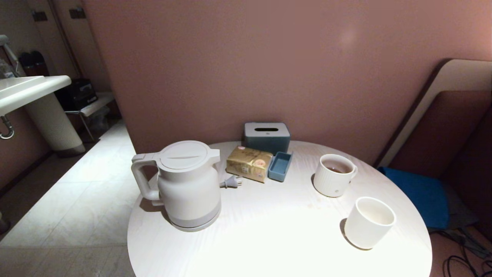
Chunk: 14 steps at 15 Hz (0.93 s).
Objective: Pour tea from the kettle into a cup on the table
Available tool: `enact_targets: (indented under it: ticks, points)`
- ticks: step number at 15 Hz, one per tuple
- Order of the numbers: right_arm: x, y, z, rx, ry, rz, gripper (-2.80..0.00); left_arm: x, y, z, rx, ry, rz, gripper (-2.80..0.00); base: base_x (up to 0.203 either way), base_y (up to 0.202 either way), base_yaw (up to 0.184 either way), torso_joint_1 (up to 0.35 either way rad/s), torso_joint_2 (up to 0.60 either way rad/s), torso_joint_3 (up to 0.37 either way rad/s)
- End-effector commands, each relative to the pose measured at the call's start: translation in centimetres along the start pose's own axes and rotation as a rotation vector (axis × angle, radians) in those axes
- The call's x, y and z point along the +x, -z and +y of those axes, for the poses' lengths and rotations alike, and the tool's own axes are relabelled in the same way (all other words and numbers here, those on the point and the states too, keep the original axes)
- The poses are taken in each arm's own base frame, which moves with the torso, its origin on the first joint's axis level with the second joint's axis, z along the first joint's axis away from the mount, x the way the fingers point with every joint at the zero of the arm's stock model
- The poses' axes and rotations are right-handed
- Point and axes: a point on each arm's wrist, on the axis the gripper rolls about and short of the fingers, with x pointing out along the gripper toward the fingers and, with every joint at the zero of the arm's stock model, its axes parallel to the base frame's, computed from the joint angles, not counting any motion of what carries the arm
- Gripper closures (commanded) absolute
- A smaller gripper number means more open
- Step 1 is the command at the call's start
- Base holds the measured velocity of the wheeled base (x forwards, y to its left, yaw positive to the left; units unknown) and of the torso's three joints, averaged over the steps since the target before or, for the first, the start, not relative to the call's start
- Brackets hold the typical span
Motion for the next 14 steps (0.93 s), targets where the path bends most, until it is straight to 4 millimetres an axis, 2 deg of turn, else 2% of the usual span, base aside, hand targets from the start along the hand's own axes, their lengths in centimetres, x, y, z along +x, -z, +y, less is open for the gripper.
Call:
enact_targets:
  ticks: [1, 2, 6, 14]
  points:
    - [0.0, -0.01, 0.0, -0.001, 0.0, -0.001, 0.0, 0.01, -0.01, 0.0, 0.0, -0.001, 0.001, 0.0, 0.0, 0.0, 0.0, 0.0, 0.0, 0.0]
    - [0.0, -0.01, 0.0, -0.001, 0.0, -0.001, -2.8, 0.01, 0.0, 0.0, 0.0, -0.001, 0.002, 0.0, 0.0, 0.0, 0.0, 0.0, 0.0, 0.0]
    - [0.0, -0.01, 0.0, -0.001, 0.0, -0.001, -2.8, 0.01, 0.0, 0.0, 0.0, -0.001, 0.002, 0.0, 0.0, 0.0, 0.0, 0.122, -0.23, -0.115]
    - [0.0, -0.01, 0.0, -0.001, 0.0, -0.001, -2.8, 0.01, -0.01, 0.0, 0.0, -0.001, 0.0, 0.0, 0.0, 0.0, 0.0, 0.277, -0.54, -0.268]
